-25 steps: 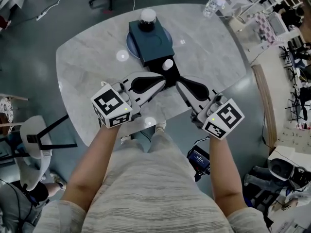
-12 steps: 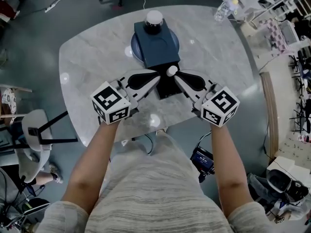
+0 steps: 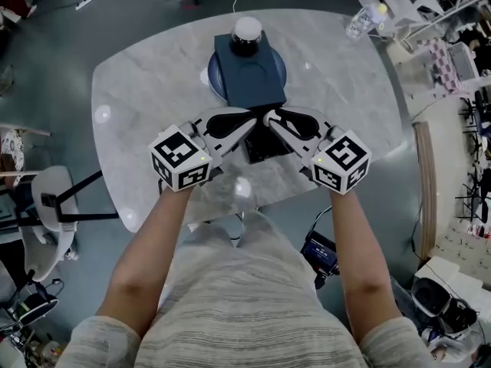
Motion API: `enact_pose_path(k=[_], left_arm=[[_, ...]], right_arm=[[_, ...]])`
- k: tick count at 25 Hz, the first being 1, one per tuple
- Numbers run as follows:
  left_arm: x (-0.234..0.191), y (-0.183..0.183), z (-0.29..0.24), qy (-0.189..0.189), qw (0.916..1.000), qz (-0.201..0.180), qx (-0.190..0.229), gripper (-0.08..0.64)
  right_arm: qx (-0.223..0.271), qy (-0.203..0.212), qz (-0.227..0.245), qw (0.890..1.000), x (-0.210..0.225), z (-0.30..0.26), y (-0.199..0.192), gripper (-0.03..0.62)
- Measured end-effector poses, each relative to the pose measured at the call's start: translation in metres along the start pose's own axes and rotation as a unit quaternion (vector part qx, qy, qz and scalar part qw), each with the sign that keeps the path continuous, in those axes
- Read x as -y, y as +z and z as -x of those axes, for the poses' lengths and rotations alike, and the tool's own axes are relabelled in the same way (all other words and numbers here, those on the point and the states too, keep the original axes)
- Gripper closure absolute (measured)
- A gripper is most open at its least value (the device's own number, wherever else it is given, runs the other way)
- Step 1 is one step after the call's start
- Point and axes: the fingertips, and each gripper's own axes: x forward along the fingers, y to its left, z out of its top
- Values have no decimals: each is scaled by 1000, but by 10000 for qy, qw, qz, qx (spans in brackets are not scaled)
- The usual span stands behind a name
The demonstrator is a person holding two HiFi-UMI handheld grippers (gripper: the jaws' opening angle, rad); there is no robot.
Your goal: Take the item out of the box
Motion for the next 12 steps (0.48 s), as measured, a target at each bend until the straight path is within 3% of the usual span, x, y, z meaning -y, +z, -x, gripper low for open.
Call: enact_pose_path(k=[12], left_arm=[[-12, -9, -5, 180, 9998, 121, -41, 538]], right_arm=[[-673, 21, 310, 9972, 22, -19, -31, 428]])
